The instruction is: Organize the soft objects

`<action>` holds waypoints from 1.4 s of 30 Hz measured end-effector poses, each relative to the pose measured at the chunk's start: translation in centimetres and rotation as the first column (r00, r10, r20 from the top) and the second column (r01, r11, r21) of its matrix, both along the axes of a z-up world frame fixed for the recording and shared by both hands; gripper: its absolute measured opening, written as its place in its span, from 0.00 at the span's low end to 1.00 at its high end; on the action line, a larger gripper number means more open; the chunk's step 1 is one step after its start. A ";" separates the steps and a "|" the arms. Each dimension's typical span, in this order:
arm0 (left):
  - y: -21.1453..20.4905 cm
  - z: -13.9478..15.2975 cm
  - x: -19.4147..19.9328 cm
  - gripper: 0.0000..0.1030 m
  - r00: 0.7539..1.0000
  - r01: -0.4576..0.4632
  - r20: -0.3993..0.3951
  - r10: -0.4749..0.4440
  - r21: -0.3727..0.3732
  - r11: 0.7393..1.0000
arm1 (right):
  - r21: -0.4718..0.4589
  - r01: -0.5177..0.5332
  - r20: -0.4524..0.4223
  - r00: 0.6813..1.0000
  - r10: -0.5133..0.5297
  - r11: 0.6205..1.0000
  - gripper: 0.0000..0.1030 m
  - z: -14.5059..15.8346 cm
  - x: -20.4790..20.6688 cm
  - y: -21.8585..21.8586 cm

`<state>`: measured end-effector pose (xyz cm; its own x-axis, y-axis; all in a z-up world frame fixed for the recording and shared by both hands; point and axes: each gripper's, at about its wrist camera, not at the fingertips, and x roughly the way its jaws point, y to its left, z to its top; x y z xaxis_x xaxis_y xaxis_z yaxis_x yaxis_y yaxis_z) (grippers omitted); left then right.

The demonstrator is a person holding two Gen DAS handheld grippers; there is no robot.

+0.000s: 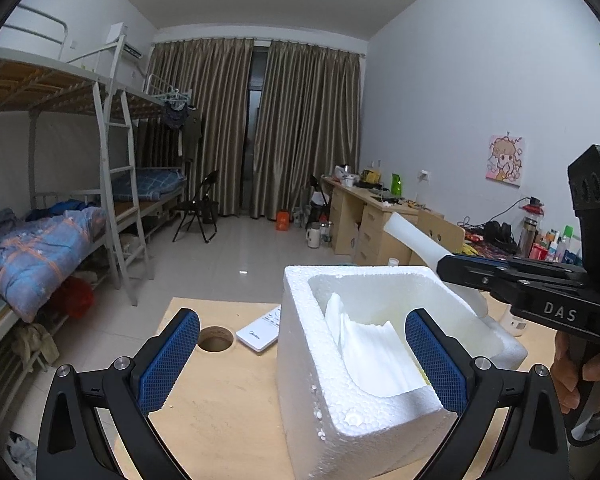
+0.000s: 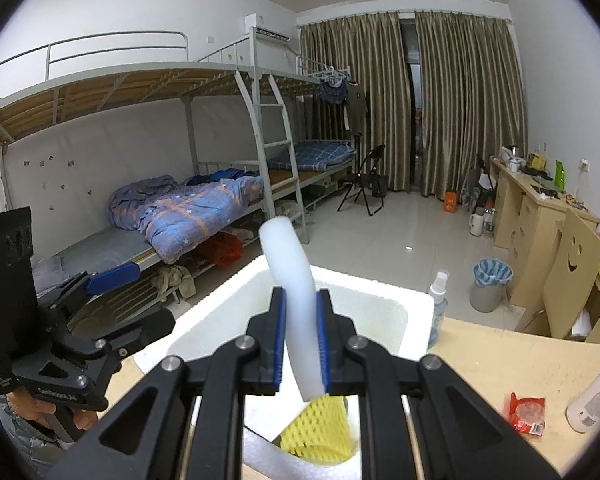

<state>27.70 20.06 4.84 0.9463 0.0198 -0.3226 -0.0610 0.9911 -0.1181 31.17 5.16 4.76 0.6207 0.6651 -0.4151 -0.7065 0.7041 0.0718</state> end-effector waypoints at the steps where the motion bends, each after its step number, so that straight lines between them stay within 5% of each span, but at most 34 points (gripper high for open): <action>1: -0.1 0.0 0.0 1.00 1.000 0.002 -0.001 -0.002 0.002 1.000 | -0.001 0.001 -0.003 1.000 -0.001 1.000 0.17 -0.1 0.0 0.0; 22: -0.3 -0.5 0.1 1.00 1.000 0.014 -0.020 -0.014 0.019 1.000 | 0.008 0.026 -0.041 0.999 -0.026 1.000 0.42 0.1 0.3 0.0; 28: -0.3 -0.6 0.1 1.00 0.999 0.022 -0.026 -0.021 0.027 0.999 | 0.002 0.056 -0.026 0.998 -0.056 0.998 0.56 0.3 -0.1 -0.4; 34: -0.2 -0.5 -0.4 1.00 1.000 0.024 -0.014 -0.023 0.026 0.999 | -0.002 0.084 -0.016 0.996 -0.084 0.996 1.00 0.5 -0.3 -0.9; 42: -0.1 -0.4 -0.7 1.00 1.000 0.017 -0.014 -0.016 0.021 1.000 | 0.001 0.120 -0.011 0.993 -0.120 0.993 1.00 0.4 -1.1 -1.5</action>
